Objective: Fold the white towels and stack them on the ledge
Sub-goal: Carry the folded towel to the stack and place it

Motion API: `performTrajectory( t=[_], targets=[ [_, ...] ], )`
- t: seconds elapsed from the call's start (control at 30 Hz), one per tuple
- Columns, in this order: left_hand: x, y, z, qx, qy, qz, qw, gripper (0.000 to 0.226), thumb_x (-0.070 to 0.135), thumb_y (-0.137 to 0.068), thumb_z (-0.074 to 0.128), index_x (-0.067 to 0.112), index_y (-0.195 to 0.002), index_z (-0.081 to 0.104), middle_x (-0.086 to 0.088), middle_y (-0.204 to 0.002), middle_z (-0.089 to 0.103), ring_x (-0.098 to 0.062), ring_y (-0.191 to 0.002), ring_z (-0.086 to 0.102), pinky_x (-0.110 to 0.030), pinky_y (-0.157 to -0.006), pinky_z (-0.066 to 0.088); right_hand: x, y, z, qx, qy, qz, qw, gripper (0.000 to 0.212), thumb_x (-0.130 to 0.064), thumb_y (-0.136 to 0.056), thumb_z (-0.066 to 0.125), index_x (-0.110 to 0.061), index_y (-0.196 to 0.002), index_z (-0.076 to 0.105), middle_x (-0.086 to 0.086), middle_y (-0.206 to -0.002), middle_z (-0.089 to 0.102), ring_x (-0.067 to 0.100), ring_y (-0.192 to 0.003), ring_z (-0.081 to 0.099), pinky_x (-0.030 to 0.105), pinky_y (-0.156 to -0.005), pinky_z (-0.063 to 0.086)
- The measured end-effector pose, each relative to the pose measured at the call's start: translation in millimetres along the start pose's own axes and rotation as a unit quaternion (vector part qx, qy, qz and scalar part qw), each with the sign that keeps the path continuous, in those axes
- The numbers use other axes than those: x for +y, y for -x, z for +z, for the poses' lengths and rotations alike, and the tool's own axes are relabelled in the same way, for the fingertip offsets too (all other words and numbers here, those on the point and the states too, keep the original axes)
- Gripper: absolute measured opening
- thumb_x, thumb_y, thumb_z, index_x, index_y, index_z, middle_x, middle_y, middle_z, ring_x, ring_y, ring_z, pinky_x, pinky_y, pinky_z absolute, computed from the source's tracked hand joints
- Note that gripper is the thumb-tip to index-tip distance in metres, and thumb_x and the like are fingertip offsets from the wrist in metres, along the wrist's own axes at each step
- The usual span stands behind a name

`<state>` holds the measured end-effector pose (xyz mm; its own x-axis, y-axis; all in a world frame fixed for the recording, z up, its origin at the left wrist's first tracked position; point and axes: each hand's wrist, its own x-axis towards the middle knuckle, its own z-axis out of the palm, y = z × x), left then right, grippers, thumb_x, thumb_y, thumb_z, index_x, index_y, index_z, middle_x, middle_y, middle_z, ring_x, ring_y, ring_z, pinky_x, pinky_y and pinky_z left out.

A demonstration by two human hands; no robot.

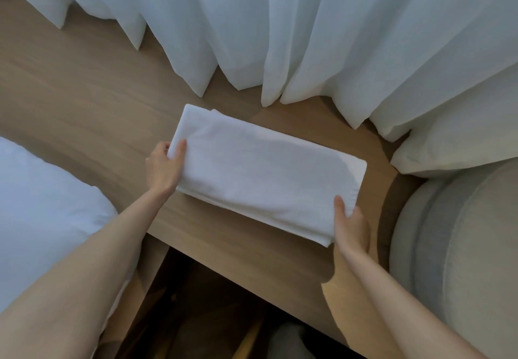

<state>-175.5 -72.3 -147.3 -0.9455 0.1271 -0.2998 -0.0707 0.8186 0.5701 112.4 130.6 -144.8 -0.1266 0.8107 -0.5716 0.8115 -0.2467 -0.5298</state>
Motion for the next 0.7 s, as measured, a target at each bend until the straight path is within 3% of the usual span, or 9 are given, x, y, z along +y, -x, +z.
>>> performTrajectory(
  t=[0.1, 0.2, 0.3, 0.43, 0.6, 0.7],
  targets=[
    [13, 5, 0, 0.016, -0.091, 0.041, 0.995, 0.04, 0.052, -0.096, 0.038, 0.013, -0.095, 0.047, -0.009, -0.087, 0.058, -0.032, -0.084, 0.053, -0.038, -0.068, 0.037, -9, 6, -2, 0.021, -0.002, -0.009, 1.0, 0.039, -0.047, -0.1, 0.031, -0.015, -0.086, 0.048, 0.001, -0.077, 0.051, 0.019, -0.072, 0.052, 0.033, -0.066, 0.04],
    [29, -1, -6, 0.029, -0.135, 0.077, 0.987, 0.036, 0.051, -0.097, 0.034, 0.017, -0.086, 0.036, -0.002, -0.071, 0.047, -0.028, -0.073, 0.044, -0.036, -0.065, 0.03, -16, 11, -1, 0.103, -0.001, -0.057, 0.993, 0.039, -0.045, -0.101, 0.027, -0.02, -0.074, 0.041, -0.002, -0.065, 0.043, 0.013, -0.059, 0.044, 0.027, -0.055, 0.033],
    [25, -7, -8, 0.024, -0.168, 0.087, 0.982, 0.036, 0.052, -0.097, 0.033, 0.019, -0.084, 0.033, -0.006, -0.071, 0.045, -0.029, -0.071, 0.042, -0.038, -0.064, 0.031, -7, 14, 6, 0.141, 0.034, -0.053, 0.988, 0.044, -0.043, -0.102, 0.024, -0.017, -0.074, 0.045, -0.004, -0.062, 0.042, 0.009, -0.056, 0.042, 0.023, -0.052, 0.029],
    [7, -3, 2, 0.015, -0.196, 0.085, 0.977, 0.035, 0.053, -0.097, 0.032, 0.019, -0.087, 0.033, -0.005, -0.07, 0.044, -0.03, -0.07, 0.044, -0.038, -0.063, 0.033, 8, 4, 18, 0.111, 0.089, 0.001, 0.99, 0.046, -0.041, -0.103, 0.02, -0.013, -0.077, 0.046, -0.003, -0.064, 0.042, 0.009, -0.056, 0.038, 0.029, -0.057, 0.028],
    [3, 4, 5, 0.025, -0.214, 0.079, 0.973, 0.033, 0.048, -0.099, 0.03, 0.017, -0.09, 0.033, -0.012, -0.079, 0.051, -0.033, -0.073, 0.048, -0.038, -0.063, 0.033, 11, -2, 17, 0.132, 0.078, -0.035, 0.988, 0.041, -0.041, -0.103, 0.022, -0.015, -0.079, 0.044, -0.005, -0.065, 0.042, 0.009, -0.057, 0.041, 0.024, -0.05, 0.024],
    [12, 11, 5, 0.047, -0.234, 0.086, 0.967, 0.031, 0.037, -0.102, 0.03, 0.009, -0.104, 0.043, -0.017, -0.102, 0.055, -0.033, -0.083, 0.05, -0.04, -0.068, 0.034, 9, -1, 15, 0.114, 0.064, -0.001, 0.991, 0.029, -0.037, -0.102, 0.03, -0.014, -0.09, 0.044, 0.0, -0.077, 0.05, 0.02, -0.068, 0.051, 0.026, -0.051, 0.027]
  ],
)
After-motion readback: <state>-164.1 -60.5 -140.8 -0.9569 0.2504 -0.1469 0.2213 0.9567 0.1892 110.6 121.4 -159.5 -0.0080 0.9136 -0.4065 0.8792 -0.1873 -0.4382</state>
